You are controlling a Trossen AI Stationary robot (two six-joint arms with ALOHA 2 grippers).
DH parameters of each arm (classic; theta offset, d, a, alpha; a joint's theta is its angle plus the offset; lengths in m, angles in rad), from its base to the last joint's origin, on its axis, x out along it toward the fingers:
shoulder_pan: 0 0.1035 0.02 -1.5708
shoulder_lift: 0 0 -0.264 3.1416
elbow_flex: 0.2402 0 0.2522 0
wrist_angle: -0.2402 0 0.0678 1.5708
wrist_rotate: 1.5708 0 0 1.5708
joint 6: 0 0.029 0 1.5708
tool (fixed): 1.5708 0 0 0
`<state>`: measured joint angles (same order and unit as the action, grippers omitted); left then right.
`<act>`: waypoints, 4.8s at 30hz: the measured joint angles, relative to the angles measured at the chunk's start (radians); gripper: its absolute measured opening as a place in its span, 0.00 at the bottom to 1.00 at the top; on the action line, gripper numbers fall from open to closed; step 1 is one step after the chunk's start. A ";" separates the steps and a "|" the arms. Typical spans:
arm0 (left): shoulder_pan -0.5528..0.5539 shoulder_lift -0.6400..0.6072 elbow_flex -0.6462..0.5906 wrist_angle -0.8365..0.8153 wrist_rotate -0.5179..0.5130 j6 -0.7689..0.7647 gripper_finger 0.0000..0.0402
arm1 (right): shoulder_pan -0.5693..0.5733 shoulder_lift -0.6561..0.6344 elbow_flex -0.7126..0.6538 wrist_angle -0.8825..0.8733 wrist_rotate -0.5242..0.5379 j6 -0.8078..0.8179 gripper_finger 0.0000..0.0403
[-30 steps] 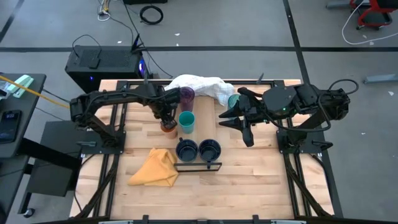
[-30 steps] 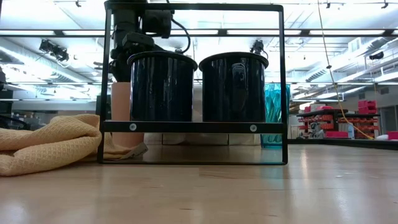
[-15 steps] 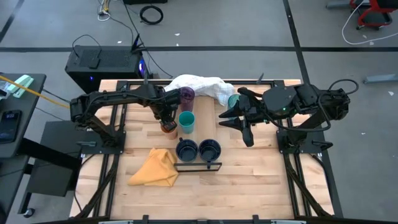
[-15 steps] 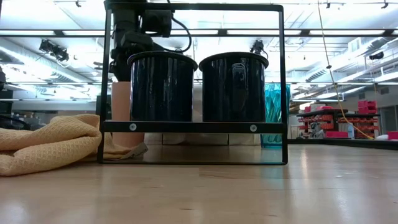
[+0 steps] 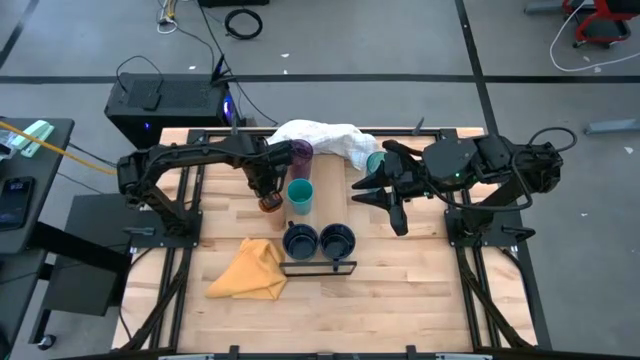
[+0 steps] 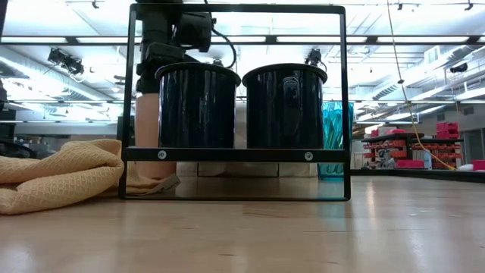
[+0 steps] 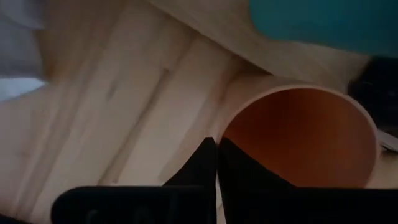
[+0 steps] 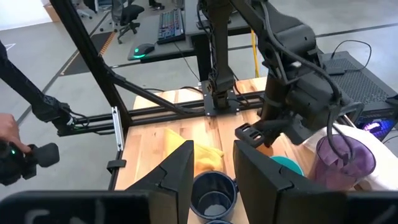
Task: Stack small to large cups/mugs on shelf
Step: Put the orange cup on the shelf
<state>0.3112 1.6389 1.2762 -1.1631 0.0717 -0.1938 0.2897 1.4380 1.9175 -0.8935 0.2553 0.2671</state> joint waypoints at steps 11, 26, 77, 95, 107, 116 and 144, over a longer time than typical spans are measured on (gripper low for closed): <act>0.010 0.005 -0.009 -0.001 -0.017 0.033 0.02 | 0.000 0.000 0.000 0.002 0.001 0.002 0.29; 0.068 -0.199 -0.008 -0.075 -0.056 0.021 0.01 | 0.000 0.000 0.000 0.000 0.007 -0.007 0.29; -0.085 0.264 1.068 -0.209 -0.059 0.100 0.01 | 0.056 -0.033 0.000 -0.057 0.031 0.023 0.29; -0.101 0.384 1.068 -0.100 0.003 0.121 0.01 | 0.056 -0.033 0.000 -0.059 0.030 0.026 0.29; -0.114 0.443 1.067 -0.138 0.005 0.165 0.01 | 0.056 -0.033 0.000 -0.064 0.029 0.028 0.29; -0.111 0.474 1.066 -0.118 -0.048 0.206 0.01 | 0.056 -0.033 0.000 -0.062 0.029 0.029 0.29; -0.072 0.543 1.066 -0.200 -0.079 0.329 0.01 | 0.056 -0.032 0.000 -0.062 0.029 0.041 0.29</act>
<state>0.2394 2.1818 2.3425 -1.3628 -0.0077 0.1351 0.3458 1.4055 1.9175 -0.9550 0.2844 0.3080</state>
